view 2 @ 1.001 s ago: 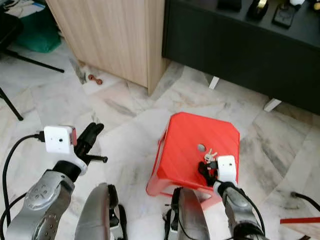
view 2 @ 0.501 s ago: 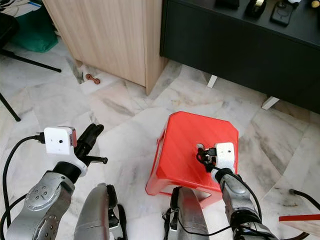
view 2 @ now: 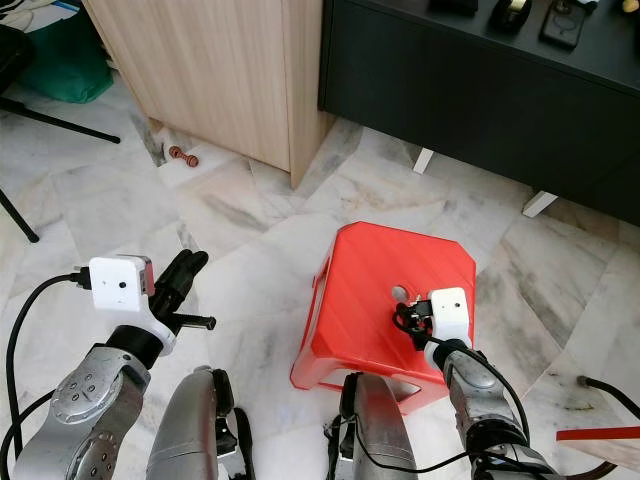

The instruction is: Hang keys on a hook

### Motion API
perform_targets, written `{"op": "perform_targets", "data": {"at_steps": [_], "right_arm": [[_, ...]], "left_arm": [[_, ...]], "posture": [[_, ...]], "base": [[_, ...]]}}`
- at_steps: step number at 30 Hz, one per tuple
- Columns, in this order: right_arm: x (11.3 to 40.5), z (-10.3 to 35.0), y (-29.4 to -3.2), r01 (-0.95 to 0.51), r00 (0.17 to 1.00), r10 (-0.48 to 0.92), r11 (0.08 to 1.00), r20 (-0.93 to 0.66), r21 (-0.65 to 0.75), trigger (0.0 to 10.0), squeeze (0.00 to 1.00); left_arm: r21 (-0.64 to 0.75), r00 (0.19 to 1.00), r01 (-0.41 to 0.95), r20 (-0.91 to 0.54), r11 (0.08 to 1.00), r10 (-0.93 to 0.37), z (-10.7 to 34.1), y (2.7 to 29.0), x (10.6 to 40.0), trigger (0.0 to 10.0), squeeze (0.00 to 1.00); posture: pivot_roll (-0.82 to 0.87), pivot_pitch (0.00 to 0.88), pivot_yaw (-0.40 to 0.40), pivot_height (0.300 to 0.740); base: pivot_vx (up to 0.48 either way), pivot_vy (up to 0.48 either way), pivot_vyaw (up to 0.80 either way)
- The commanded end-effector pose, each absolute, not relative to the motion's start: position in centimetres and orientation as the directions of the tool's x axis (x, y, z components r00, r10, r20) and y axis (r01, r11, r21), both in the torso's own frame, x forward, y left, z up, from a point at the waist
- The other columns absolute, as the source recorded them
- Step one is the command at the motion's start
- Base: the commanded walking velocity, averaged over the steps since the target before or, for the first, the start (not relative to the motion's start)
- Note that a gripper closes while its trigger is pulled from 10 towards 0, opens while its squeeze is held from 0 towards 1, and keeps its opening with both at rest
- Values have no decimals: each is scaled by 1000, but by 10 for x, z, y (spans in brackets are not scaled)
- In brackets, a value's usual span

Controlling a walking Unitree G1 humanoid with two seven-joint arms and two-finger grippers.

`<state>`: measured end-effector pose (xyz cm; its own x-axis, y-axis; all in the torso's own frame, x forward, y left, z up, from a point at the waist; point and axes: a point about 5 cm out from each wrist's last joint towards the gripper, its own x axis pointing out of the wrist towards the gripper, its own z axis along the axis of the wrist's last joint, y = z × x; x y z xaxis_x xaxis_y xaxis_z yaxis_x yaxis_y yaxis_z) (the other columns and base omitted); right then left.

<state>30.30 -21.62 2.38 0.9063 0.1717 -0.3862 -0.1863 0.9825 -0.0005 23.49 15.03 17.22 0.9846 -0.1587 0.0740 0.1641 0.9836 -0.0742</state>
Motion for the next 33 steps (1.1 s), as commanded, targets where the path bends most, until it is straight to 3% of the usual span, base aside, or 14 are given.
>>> {"op": "perform_targets", "data": {"at_steps": [1,11,12,14,15,16,17,18,33], "right_arm": [[292,13,-224,-177,884,157,984,-440,-4,10000,0],[290,11,-223,-199,873,175,980,-456,-5,10000,0],[290,11,-223,-199,872,174,980,-457,-6,8941,0],[289,11,-224,-199,872,174,980,-459,-8,8784,0],[289,11,-224,-200,871,174,980,-459,-8,5451,0],[289,11,-224,-200,872,174,980,-458,-8,3412,0],[289,11,-224,-200,872,174,980,-458,-8,3412,0],[289,12,-225,-200,874,177,980,-452,-4,0,0],[290,13,-224,-215,876,195,977,-442,5,0,0]], "left_arm": [[-81,982,176,86,981,-169,175,147,229,10000,0],[-88,984,168,81,982,-161,173,146,227,10000,0],[-88,984,167,81,982,-161,173,146,226,10000,0],[-89,984,166,80,982,-160,173,146,226,10000,0],[-89,984,166,81,982,-159,173,146,226,10000,0],[-89,984,166,82,982,-159,173,146,227,10000,0],[-89,984,166,82,982,-159,173,146,227,10000,0],[-90,984,164,83,982,-157,173,146,227,10000,0],[-95,985,160,80,983,-152,172,146,226,10000,0]], "posture": [[48,343,-112,621],[45,351,-120,621],[45,351,-121,621],[45,351,-123,621],[45,351,-123,621],[44,353,-124,621],[44,353,-124,621],[43,354,-125,621],[41,355,-127,621]], "base": [[0,0,0],[0,0,0],[0,0,0],[0,0,0],[0,0,0],[0,0,0],[0,0,0],[0,0,0],[0,0,0]]}}
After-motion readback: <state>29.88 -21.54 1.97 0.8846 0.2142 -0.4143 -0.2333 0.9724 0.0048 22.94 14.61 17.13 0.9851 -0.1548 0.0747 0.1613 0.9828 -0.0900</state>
